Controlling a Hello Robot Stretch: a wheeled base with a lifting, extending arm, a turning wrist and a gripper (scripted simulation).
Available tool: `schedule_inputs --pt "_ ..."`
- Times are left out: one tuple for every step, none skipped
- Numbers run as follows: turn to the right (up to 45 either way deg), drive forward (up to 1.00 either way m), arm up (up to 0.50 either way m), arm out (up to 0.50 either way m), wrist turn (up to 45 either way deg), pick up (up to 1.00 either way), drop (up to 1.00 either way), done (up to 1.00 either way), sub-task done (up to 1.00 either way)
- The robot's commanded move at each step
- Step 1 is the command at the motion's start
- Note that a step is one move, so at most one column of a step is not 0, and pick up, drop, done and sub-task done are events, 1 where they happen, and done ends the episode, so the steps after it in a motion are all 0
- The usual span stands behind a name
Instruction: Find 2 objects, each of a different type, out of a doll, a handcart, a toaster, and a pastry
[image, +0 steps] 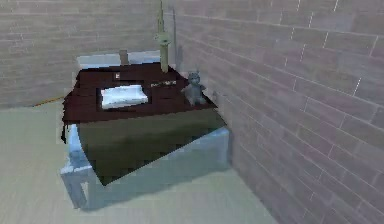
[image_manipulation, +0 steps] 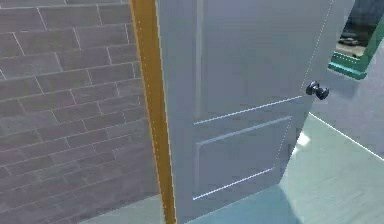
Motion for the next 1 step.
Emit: schedule_inputs --pt "0.0 0.8 0.0 0.0 0.0 0.0 0.0 0.0 0.0"
